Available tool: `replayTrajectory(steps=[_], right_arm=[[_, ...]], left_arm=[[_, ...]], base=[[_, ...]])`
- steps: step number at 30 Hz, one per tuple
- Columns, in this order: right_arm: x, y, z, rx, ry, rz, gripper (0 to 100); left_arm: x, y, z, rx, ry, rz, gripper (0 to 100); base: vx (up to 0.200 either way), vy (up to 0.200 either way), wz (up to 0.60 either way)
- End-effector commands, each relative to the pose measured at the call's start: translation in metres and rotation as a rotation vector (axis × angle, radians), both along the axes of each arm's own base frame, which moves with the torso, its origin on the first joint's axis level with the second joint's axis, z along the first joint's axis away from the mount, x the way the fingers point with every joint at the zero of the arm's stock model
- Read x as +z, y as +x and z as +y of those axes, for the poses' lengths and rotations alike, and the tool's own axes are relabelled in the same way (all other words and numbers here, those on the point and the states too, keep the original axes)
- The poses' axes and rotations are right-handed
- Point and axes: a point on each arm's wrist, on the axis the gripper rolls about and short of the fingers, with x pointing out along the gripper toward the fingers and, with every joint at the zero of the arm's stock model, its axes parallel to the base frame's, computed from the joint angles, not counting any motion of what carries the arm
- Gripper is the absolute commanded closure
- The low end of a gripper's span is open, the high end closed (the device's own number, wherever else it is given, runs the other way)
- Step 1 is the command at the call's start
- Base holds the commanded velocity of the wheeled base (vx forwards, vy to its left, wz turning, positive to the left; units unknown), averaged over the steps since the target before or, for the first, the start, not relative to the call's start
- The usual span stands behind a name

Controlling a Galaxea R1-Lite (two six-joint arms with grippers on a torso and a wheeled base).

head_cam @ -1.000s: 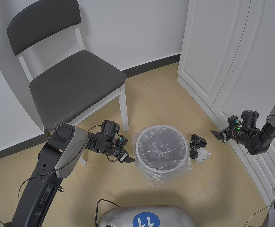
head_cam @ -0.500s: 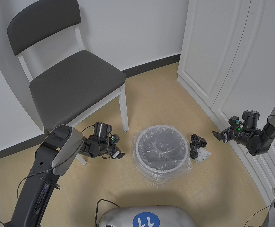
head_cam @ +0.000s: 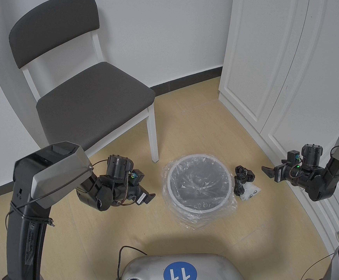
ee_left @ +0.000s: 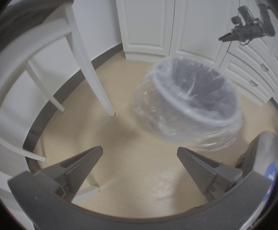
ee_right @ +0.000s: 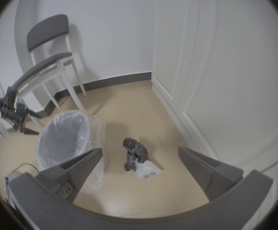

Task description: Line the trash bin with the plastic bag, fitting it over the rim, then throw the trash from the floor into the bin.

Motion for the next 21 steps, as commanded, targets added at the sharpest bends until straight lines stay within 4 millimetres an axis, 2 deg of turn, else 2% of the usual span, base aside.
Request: replayTrajectory(steps=[1,7,12,16,18,21], right_arm=[[-0.017,-0.018,0.004,-0.024,0.152,0.069,0],[-0.018,-0.017,-0.002,-0.03,0.155,0.066,0],[-0.017,-0.014,-0.003,-0.015,0.162,0.057,0],[-0.016,-0.014,-0.004,-0.005,0.166,0.053,0],[-0.015,-0.014,-0.004,-0.006,0.166,0.049,0],[-0.012,-0.014,-0.004,-0.005,0.165,0.041,0]], left_arm=[[0.054,-0.057,-0.028,-0.061,-0.092,-0.082,0],[0.03,-0.064,-0.039,-0.129,-0.059,-0.022,0],[0.021,-0.063,-0.047,-0.218,-0.01,-0.005,0],[0.021,-0.062,-0.059,-0.245,0.01,0.027,0],[0.026,-0.055,-0.07,-0.254,0.006,0.019,0],[0.034,-0.05,-0.076,-0.255,-0.01,-0.006,0]], base=[[0.0,0.0,0.0],[0.0,0.0,0.0],[0.0,0.0,0.0],[0.0,0.0,0.0],[0.0,0.0,0.0],[0.0,0.0,0.0]])
